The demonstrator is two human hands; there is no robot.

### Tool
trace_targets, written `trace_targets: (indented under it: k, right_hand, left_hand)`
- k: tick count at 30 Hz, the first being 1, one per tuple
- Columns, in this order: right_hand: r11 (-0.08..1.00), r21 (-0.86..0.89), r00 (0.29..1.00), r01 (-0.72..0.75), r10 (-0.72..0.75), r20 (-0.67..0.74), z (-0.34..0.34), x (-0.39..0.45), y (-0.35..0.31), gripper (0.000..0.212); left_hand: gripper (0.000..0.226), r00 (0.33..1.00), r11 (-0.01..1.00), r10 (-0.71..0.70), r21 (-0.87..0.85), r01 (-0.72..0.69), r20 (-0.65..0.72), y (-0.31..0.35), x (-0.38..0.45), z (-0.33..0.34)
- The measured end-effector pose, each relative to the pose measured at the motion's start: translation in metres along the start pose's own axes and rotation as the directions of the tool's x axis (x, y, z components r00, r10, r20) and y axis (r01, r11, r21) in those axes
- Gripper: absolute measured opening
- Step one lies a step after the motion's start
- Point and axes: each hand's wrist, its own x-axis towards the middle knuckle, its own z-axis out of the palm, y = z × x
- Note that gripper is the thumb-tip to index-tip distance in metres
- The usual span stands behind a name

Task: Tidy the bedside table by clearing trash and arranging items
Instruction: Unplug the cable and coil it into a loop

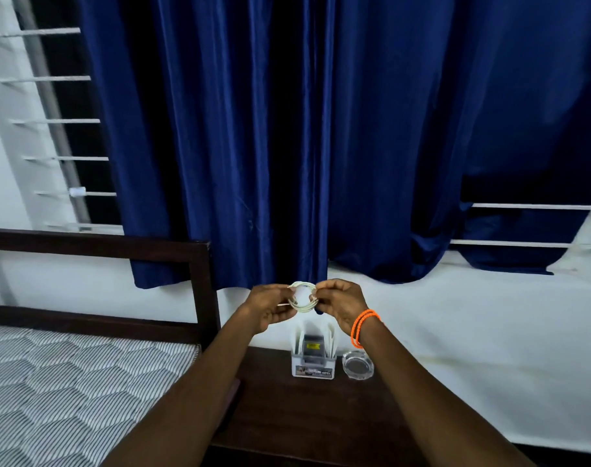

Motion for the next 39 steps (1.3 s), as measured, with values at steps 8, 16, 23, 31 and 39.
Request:
trace_targets:
  k: [8,16,23,31,39]
  right_hand:
    - [0.995,0.071,0.997,-0.074,0.074,0.009,0.017,0.008,0.019,0.012]
    - [0.980,-0.095,0.983,-0.174,0.167,-0.072,0.034,0.018,0.064,0.008]
    - [0.949,-0.090,0.953,-0.301,0.296,-0.066,0.052,0.032,0.131,0.017]
    - [0.920,-0.159,0.932,-0.359,0.343,-0.119,0.066,0.073,0.208,0.016]
    - [0.874,-0.404,0.959,-0.271,0.207,-0.195,0.081,0.118,0.274,0.032]
  left_hand:
    - [0.025,0.997,0.997,-0.070,-0.041,0.068,-0.044,-0.017,0.014,-0.027]
    - [0.019,0.989,0.999,-0.041,0.025,0.045,-0.140,-0.049,0.026,-0.058]
    - [0.019,0.979,0.996,-0.080,0.030,0.087,-0.189,-0.091,0.045,-0.088]
    - [0.023,0.938,0.983,-0.175,-0.003,0.182,-0.298,-0.137,0.096,-0.121]
    - [0.011,0.906,0.895,-0.068,0.376,0.241,-0.418,-0.175,0.162,-0.149]
